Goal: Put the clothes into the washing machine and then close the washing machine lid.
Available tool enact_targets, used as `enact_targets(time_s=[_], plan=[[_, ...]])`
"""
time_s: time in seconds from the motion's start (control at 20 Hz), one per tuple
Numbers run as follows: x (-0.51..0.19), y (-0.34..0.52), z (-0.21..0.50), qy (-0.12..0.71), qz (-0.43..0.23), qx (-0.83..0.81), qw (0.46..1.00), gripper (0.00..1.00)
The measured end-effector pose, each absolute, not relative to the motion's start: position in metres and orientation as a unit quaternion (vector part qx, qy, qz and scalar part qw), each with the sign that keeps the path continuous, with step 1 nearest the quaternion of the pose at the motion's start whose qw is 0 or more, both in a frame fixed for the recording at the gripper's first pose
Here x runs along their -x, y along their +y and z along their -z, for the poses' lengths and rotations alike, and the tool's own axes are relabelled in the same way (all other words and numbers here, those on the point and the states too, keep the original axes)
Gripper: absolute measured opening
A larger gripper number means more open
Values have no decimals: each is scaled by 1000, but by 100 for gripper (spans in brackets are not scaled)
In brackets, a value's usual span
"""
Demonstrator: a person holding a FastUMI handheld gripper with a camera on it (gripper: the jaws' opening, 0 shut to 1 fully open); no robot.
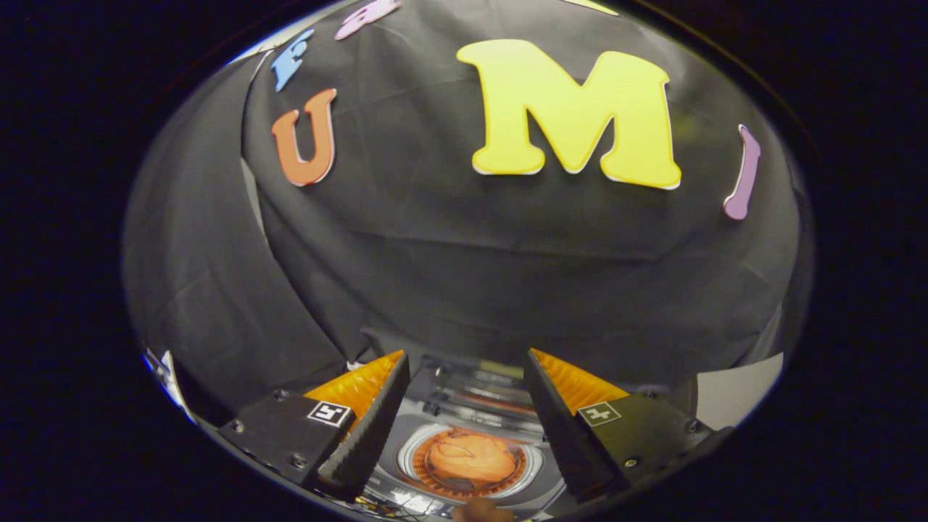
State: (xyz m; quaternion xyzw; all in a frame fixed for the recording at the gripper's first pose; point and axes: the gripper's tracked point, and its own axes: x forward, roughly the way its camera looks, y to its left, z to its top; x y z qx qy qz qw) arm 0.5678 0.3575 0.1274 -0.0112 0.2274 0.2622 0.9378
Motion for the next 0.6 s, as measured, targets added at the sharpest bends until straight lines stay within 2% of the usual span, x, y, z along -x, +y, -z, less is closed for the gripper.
enact_targets(time_s=[0.3,0.6], plan=[[-630,358,-91,280,-197,-22,939,99],[-653,346,-59,316,-163,-33,934,99]])
